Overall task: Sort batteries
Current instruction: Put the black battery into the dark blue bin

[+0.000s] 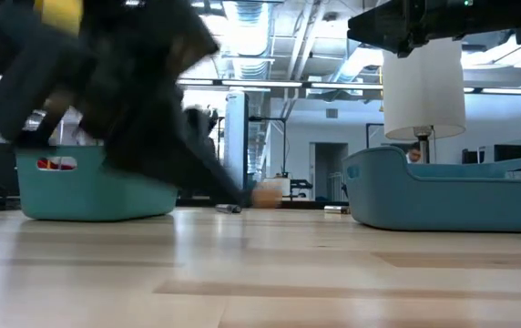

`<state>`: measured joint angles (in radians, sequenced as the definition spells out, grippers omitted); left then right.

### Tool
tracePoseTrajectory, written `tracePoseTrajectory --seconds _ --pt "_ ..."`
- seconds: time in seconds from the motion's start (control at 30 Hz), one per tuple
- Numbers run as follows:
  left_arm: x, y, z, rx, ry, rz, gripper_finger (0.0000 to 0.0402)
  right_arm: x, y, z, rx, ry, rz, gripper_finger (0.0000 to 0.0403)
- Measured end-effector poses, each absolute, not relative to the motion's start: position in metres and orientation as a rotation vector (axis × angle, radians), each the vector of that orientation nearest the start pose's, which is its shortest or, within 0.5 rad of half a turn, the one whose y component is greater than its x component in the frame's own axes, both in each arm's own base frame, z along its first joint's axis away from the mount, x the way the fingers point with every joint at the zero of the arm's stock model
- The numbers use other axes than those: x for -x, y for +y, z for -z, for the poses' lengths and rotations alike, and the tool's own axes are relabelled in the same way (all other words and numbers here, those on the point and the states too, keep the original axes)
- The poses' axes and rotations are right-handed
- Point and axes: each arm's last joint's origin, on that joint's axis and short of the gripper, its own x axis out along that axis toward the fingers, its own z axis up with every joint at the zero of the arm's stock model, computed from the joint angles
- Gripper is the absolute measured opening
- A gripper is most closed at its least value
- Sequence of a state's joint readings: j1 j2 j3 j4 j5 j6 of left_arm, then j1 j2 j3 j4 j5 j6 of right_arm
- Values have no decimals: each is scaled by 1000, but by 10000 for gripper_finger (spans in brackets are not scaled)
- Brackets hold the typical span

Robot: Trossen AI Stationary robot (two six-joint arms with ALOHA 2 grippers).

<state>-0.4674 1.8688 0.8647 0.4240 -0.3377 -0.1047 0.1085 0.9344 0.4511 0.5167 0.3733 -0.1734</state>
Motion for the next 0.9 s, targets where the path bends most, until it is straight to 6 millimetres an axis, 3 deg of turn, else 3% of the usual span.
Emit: tracePoseTrajectory --seconds 0.17,0.4,0.6,0.9 --pt "-345 -141 -155 -175 471 71 44 -202 12 -260 170 -30 266 193" --pt "-379 -97 -179 -193 440 -24 44 -198 21 -269 200 -96 228 193" --pt "-401 -66 -204 -190 369 -4 44 -192 25 -275 215 -131 210 193" --pt "-443 -25 -193 -125 373 7 44 -190 24 -276 228 -125 210 193"
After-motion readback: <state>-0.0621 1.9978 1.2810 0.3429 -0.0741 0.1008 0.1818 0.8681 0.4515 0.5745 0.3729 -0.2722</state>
